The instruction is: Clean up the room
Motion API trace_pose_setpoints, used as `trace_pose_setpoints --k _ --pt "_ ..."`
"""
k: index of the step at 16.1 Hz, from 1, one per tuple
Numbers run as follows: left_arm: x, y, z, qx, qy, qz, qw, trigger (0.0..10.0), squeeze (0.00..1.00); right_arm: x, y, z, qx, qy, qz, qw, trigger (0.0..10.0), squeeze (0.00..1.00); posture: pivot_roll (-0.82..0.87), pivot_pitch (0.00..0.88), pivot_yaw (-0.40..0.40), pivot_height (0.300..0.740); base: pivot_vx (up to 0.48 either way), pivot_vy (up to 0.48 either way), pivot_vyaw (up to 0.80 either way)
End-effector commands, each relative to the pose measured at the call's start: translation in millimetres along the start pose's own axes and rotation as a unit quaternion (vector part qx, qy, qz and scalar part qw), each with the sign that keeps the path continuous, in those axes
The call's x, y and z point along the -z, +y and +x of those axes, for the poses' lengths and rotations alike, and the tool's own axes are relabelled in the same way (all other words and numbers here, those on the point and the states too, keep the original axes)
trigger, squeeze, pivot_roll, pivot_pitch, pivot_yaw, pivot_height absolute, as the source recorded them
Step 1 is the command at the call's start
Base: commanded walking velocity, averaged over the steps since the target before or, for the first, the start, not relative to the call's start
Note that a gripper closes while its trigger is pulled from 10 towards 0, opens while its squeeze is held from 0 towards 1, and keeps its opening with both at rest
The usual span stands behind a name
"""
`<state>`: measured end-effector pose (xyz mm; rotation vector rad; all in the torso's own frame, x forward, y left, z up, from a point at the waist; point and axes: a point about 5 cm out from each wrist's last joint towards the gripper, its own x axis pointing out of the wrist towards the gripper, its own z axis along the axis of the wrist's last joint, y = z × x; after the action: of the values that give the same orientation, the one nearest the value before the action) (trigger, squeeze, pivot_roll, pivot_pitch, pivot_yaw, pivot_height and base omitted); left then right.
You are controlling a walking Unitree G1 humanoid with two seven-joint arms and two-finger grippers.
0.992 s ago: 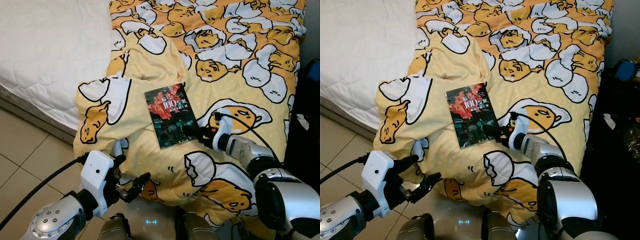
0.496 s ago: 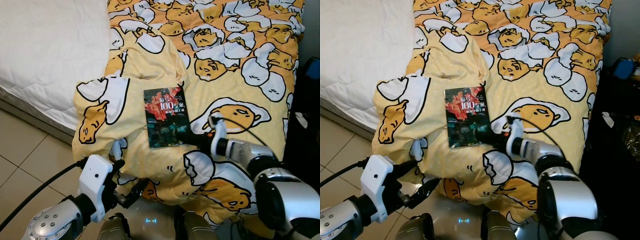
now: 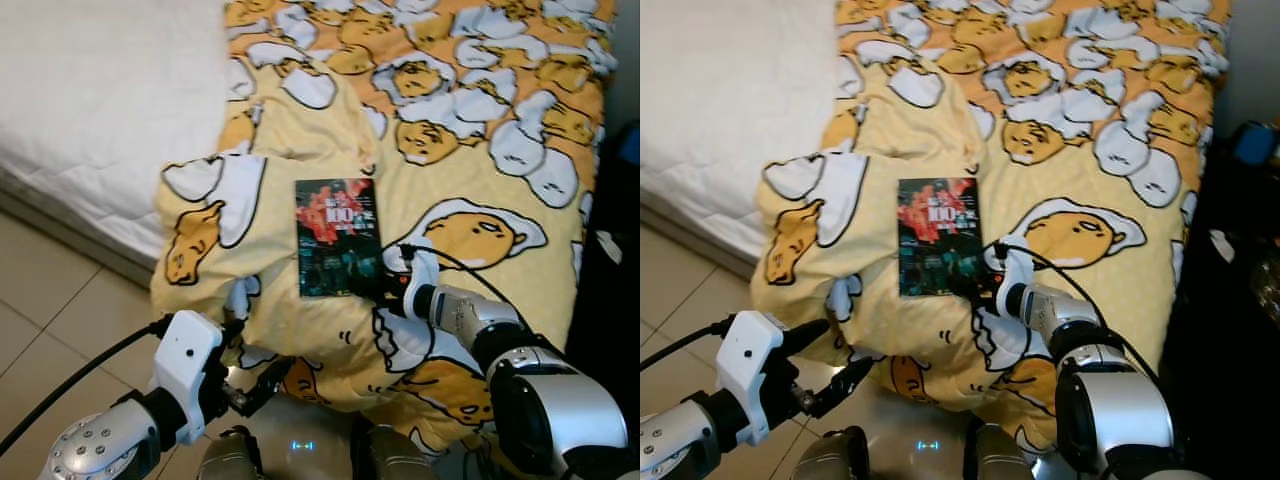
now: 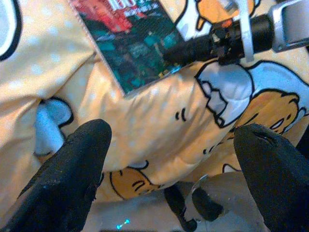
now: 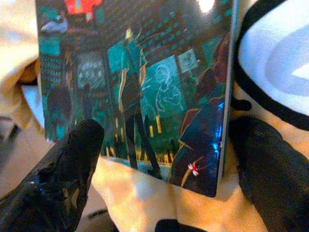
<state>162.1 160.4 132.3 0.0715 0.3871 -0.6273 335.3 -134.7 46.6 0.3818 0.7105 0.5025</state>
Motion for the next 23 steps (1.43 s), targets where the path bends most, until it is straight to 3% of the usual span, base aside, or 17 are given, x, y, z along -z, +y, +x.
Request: trace_pose_setpoints --k 1,3,5,7,10,13,17,19,21,23 --pt "4.3 1.9 -2.5 -0.005 0.010 0.001 1.000 10.0 1.00 25.0 -17.1 -7.6 0.039 0.035 0.047 0.998 10.0 0.00 0.01 0.221 -0.030 0.740 0.000 0.000 0.00" --pt "4.0 3.4 -2.5 -0.005 0.007 -0.001 1.000 10.0 1.00 28.2 -7.1 -4.5 -0.018 0.038 0.084 0.996 10.0 0.00 0.01 0.208 -0.026 0.740 0.000 0.000 0.00" --pt "2.7 5.5 -1.0 -0.006 0.000 -0.001 1.000 10.0 1.00 31.6 13.7 4.7 -0.086 0.038 0.127 0.987 10.0 0.00 0.01 0.196 -0.021 0.740 0.000 0.000 0.00" --pt "0.7 6.1 -0.1 -0.004 -0.007 -0.002 1.000 10.0 1.00 23.7 27.0 9.7 -0.121 0.022 0.158 0.980 10.0 0.00 0.02 0.182 -0.018 0.740 0.000 0.000 0.00" --pt "1.4 7.0 0.5 -0.004 -0.006 0.002 1.000 10.0 1.00 12.8 38.2 11.2 -0.167 0.010 0.169 0.971 10.0 0.00 0.01 0.171 -0.021 0.740 0.000 0.000 0.00" --pt "2.2 6.6 2.0 -0.005 -0.008 0.001 1.000 10.0 1.00 9.6 35.7 12.7 -0.138 -0.017 0.194 0.971 10.0 0.00 0.01 0.156 -0.022 0.740 0.000 0.000 0.00" --pt "2.3 8.9 2.9 -0.013 -0.020 -0.005 1.000 10.0 1.00 8.7 30.2 14.7 -0.103 -0.092 0.291 0.947 10.0 0.00 0.01 0.138 -0.030 0.740 0.000 0.000 0.00" --pt "5.5 10.1 3.5 -0.015 -0.015 -0.001 1.000 10.0 1.00 16.1 33.6 19.4 -0.080 -0.080 0.281 0.953 10.0 0.00 0.02 0.139 -0.032 0.740 0.000 0.000 0.00" --pt "8.3 9.2 5.5 -0.011 -0.008 0.004 1.000 10.0 1.00 32.5 45.0 27.3 -0.071 -0.031 0.234 0.969 10.0 0.00 0.02 0.134 -0.027 0.740 0.000 0.000 0.00" --pt "8.9 9.5 4.5 -0.012 -0.009 0.002 1.000 10.0 1.00 34.2 55.2 31.1 -0.093 -0.021 0.246 0.965 10.0 0.00 0.03 0.133 -0.023 0.740 0.000 0.000 0.00"
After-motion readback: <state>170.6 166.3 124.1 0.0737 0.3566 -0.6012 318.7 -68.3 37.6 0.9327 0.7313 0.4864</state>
